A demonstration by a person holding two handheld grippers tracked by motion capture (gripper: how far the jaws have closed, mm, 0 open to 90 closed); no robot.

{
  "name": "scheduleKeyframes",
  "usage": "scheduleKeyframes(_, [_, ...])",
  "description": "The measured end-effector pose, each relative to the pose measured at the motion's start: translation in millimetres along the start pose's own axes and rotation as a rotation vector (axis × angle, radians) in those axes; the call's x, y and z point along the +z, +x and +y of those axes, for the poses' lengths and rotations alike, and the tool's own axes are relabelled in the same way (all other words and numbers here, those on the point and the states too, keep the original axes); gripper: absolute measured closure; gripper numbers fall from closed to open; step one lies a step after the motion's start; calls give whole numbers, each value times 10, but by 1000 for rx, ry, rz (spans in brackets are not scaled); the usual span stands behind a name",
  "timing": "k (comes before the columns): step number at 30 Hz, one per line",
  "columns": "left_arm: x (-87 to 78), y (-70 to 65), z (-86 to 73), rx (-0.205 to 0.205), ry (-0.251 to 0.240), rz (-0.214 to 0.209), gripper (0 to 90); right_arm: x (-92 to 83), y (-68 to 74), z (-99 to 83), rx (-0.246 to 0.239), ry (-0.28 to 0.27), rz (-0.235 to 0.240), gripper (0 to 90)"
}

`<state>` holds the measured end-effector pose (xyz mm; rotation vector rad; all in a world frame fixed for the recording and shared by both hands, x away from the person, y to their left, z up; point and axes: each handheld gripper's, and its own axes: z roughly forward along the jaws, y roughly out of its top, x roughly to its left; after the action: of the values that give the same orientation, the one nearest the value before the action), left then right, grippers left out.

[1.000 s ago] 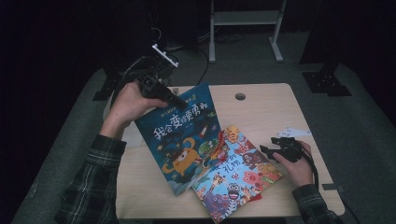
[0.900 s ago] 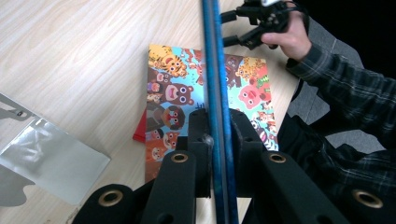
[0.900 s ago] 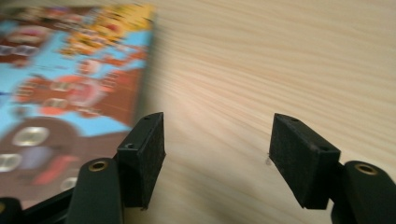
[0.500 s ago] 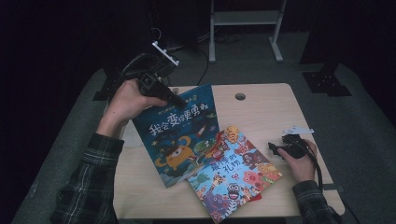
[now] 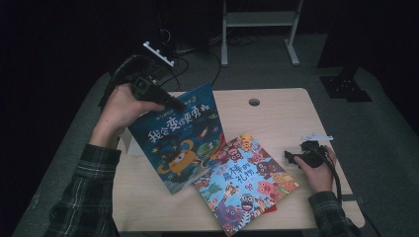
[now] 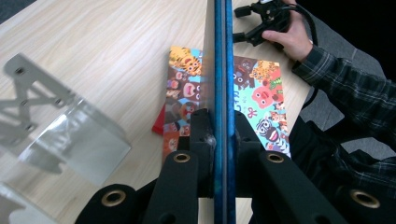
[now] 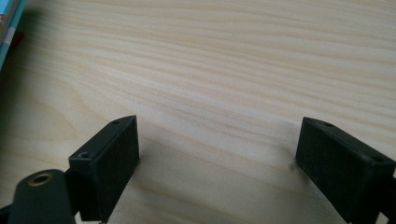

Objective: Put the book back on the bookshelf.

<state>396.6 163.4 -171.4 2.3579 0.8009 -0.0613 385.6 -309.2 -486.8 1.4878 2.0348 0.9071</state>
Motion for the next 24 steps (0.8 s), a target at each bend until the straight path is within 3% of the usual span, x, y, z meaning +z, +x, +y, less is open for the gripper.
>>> scheduleKeyframes(16, [-345, 180, -354, -91, -32, 33, 824, -1, -5, 0, 3, 1, -5, 127])
scheduleKeyframes(24, [-541, 310, -603, -151, -66, 45, 824, 0, -4, -1, 4, 0, -6, 127])
